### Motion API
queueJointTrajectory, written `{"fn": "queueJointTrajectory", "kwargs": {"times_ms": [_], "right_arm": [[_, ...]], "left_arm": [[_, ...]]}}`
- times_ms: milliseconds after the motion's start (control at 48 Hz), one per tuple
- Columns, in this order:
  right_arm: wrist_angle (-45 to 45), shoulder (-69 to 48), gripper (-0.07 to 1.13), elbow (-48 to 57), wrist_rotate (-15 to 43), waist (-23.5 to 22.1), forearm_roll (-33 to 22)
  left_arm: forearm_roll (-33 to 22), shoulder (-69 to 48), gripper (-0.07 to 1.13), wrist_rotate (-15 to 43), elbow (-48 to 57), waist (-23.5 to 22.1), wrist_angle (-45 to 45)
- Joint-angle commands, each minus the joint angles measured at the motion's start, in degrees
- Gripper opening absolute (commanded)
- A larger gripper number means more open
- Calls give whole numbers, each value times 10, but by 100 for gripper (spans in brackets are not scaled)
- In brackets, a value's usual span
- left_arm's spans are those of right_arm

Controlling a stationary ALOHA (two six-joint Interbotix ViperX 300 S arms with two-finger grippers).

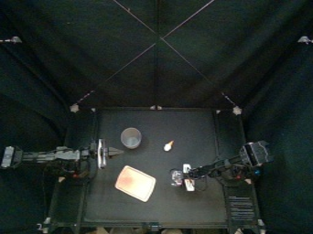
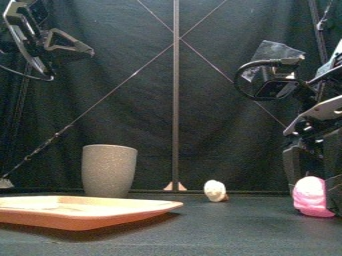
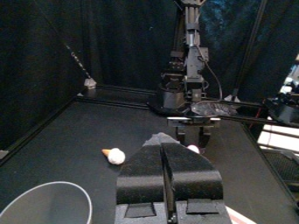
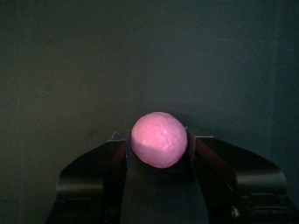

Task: Pick the pink ball then place it in the grey bowl
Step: Place pink ball in the grey bowl

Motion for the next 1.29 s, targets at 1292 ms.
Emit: {"fn": "queueJointTrajectory", "kwargs": {"times_ms": [1292], "right_arm": [[-49,292,72,-570,26,-308,-123]], "left_arm": [[0,4,-1,4,11,11,-11]]}}
